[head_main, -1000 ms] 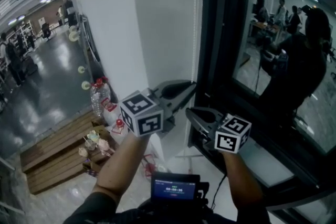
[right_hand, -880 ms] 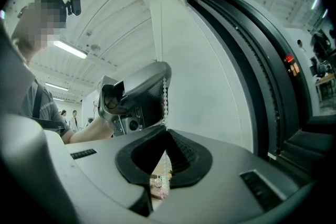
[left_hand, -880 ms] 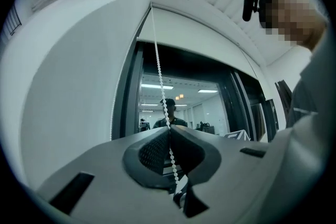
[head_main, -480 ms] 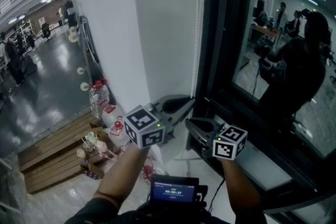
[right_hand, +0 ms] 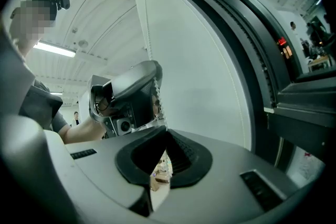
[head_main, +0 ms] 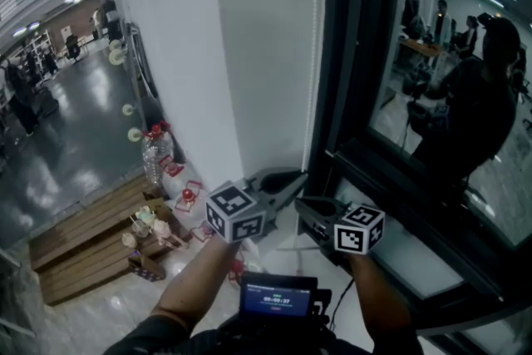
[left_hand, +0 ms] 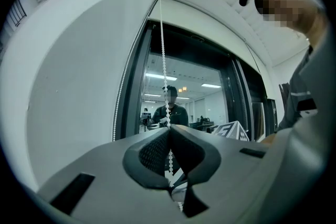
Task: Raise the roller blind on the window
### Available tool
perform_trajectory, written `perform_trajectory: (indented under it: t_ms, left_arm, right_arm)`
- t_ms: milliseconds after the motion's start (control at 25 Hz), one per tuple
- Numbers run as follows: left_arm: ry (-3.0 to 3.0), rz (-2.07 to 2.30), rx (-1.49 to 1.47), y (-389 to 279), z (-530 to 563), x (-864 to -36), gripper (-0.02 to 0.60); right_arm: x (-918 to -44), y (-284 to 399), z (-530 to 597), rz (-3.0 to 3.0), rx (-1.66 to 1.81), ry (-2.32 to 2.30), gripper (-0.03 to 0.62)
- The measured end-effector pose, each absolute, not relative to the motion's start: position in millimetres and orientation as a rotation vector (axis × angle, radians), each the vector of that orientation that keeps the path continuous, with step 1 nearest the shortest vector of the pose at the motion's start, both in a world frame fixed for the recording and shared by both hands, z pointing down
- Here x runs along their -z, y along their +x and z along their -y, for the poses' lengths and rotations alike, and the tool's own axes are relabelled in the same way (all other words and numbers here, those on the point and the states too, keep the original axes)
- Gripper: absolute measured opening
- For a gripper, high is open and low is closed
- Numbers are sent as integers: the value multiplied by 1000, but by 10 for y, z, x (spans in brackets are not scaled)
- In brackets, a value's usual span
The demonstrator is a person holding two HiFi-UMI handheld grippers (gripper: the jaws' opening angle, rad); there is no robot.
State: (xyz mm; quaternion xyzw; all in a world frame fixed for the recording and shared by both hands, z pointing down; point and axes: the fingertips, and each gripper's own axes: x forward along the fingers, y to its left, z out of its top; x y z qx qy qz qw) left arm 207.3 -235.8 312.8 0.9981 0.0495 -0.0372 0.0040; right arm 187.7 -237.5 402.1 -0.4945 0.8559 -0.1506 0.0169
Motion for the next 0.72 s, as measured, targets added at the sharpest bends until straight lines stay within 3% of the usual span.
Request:
perform_trajectory:
  t_ms: [240, 360, 720]
  left_arm:
    - [3133, -176, 150, 2075, 2371, -3091, 2]
    - [3112, -192, 158, 2076, 2356, -3077, 2]
    - [3116, -188, 153, 2089, 2372, -3108, 2]
  right_arm:
    - [-3991, 1904, 2363, -2680, 429, -1577, 5]
    - [-3891, 1989, 2321, -2702, 330, -1679, 37]
    - [-3140, 2218, 2170, -2615, 91, -1655, 61]
